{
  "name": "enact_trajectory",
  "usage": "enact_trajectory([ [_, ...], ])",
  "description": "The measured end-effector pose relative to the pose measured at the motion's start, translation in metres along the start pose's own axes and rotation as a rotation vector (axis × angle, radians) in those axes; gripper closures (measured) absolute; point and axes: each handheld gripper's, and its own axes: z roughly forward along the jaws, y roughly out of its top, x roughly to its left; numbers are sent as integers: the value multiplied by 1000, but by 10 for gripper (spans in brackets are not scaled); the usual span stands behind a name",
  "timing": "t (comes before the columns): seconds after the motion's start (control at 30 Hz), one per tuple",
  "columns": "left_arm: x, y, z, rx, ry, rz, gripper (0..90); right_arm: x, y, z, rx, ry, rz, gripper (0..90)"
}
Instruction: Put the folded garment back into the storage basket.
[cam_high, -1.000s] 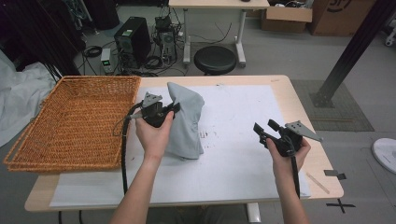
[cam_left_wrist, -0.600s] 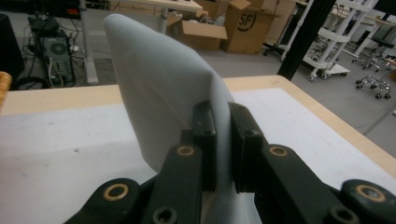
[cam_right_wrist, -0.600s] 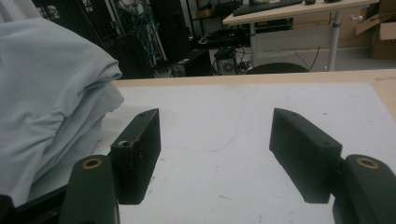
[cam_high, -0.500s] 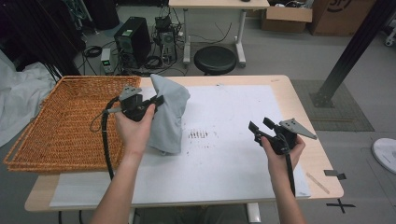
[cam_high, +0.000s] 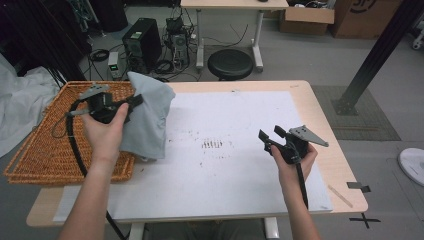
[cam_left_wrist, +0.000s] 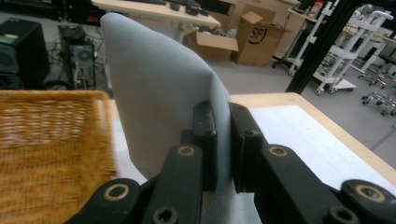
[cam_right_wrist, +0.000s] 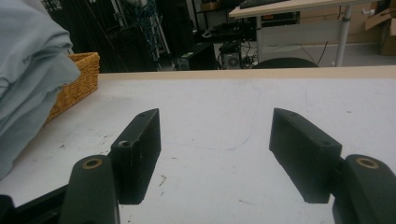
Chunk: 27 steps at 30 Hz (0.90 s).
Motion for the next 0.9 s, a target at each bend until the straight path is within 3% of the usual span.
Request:
enact_trajectory([
  [0.23, 35, 18, -32, -35, 36, -23, 830, 5, -1, 8, 14, -1, -7, 346],
  [0.37, 54, 21, -43, -24, 69, -22, 830, 10, -2, 12, 22, 4, -13, 346],
  [0.67, 102, -3, -42, 59, 108, 2, 830, 17, 0, 17, 27, 7, -27, 348],
  [0.9, 134, -14, -37, 114, 176, 24, 830, 19, 0, 16, 29, 3, -38, 349],
])
